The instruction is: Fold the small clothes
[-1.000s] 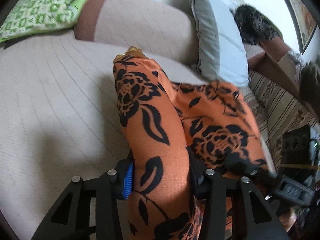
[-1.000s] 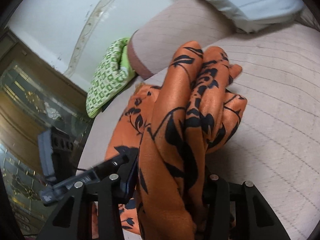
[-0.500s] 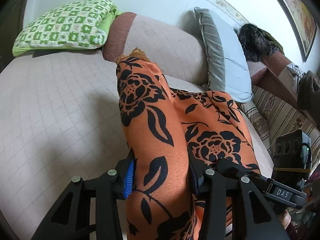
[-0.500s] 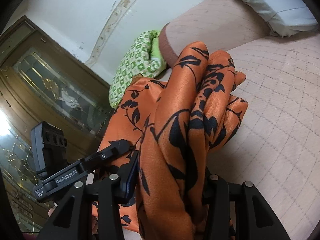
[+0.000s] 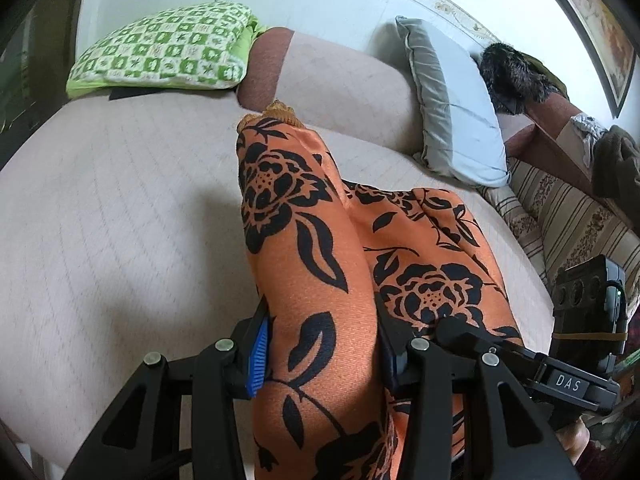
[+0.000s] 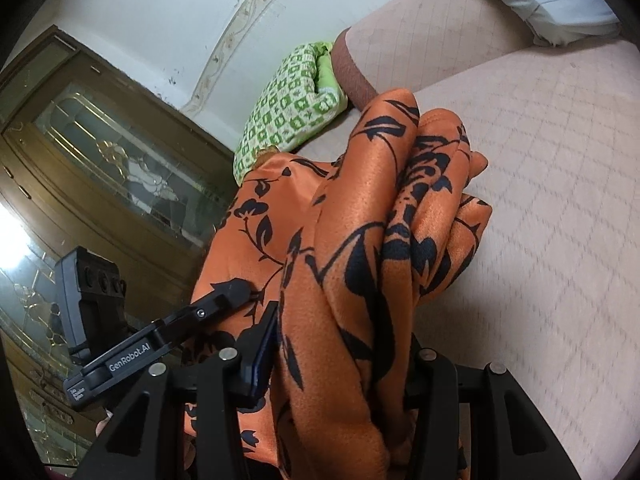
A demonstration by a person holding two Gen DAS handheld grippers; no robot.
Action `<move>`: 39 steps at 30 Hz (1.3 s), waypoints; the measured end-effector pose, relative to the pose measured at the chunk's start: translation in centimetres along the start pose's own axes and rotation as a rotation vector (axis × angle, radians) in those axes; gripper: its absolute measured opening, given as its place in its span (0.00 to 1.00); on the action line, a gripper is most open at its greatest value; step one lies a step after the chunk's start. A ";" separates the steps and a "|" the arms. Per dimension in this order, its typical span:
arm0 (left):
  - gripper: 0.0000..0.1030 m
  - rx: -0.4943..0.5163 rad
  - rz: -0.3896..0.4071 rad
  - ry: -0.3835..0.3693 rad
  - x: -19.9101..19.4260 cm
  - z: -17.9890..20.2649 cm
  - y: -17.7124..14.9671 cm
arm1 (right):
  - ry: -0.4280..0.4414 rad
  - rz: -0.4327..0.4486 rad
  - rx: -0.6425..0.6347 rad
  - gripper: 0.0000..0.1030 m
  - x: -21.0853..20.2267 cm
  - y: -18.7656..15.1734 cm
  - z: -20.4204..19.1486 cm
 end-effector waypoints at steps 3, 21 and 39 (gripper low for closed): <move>0.45 0.000 -0.003 0.015 -0.3 0.0 -1.1 | -0.005 -0.006 0.010 0.47 0.0 -1.3 -0.1; 0.45 -0.007 -0.068 0.122 2.7 -1.5 -3.2 | -0.099 -0.030 0.060 0.47 1.7 -3.5 3.2; 0.56 -0.009 -0.093 0.218 3.8 -1.9 -3.3 | -0.137 -0.089 0.083 0.48 3.3 -3.2 4.0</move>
Point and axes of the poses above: each gripper's, at about its wrist camera, not at the fingertips, and x roughly the way its jaws point, z to its right, y to its top, the point moved 1 cm from there along x, roughly the way its jaws point, and after that the axes turned 5 degrees about -z, right-handed, at the moved point
